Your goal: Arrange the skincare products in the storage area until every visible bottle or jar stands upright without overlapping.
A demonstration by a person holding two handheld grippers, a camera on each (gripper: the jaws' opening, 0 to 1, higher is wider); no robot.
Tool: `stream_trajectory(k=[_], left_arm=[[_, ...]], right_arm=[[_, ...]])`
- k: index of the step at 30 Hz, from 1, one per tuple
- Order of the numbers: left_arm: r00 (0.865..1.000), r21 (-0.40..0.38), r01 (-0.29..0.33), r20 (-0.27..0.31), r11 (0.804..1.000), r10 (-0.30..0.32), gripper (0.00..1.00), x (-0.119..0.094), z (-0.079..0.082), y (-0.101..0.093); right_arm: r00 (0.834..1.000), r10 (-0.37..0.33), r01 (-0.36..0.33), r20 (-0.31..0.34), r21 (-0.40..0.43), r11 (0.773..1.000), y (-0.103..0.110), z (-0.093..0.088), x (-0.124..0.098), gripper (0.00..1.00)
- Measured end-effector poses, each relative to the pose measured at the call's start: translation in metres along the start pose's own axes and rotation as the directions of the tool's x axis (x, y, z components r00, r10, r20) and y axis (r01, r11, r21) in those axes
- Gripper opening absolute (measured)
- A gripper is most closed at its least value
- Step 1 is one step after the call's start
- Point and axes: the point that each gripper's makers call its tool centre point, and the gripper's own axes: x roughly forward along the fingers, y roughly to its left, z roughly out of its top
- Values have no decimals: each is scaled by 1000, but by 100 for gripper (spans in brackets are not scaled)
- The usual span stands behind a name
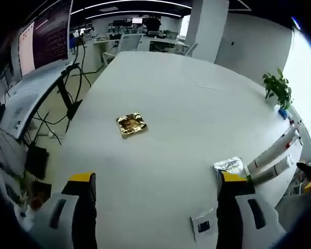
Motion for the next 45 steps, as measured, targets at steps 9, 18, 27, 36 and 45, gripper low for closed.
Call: stream_trajectory(k=[9, 18, 27, 36, 45], left_arm=[[998, -15, -32, -50, 999, 31, 86, 40, 23, 9], [993, -47, -98, -73, 994, 94, 85, 71, 32, 22], [983, -62, -160, -101, 985, 153, 75, 101, 42, 42], [973, -120, -212, -115, 970, 198, 67, 121, 43, 60], [964, -67, -249, -112, 966, 241, 61, 128, 45, 70]], right_arm=[[1000, -29, 29, -11, 12, 1000, -5, -3, 0, 79], [998, -54, 55, -16, 32, 998, -9, -3, 0, 79], [998, -63, 64, -28, 50, 997, -10, -6, 1, 79], [996, -72, 75, -50, 69, 995, -13, -9, 3, 79], [996, -78, 82, -32, 122, 989, -27, -7, 14, 79]])
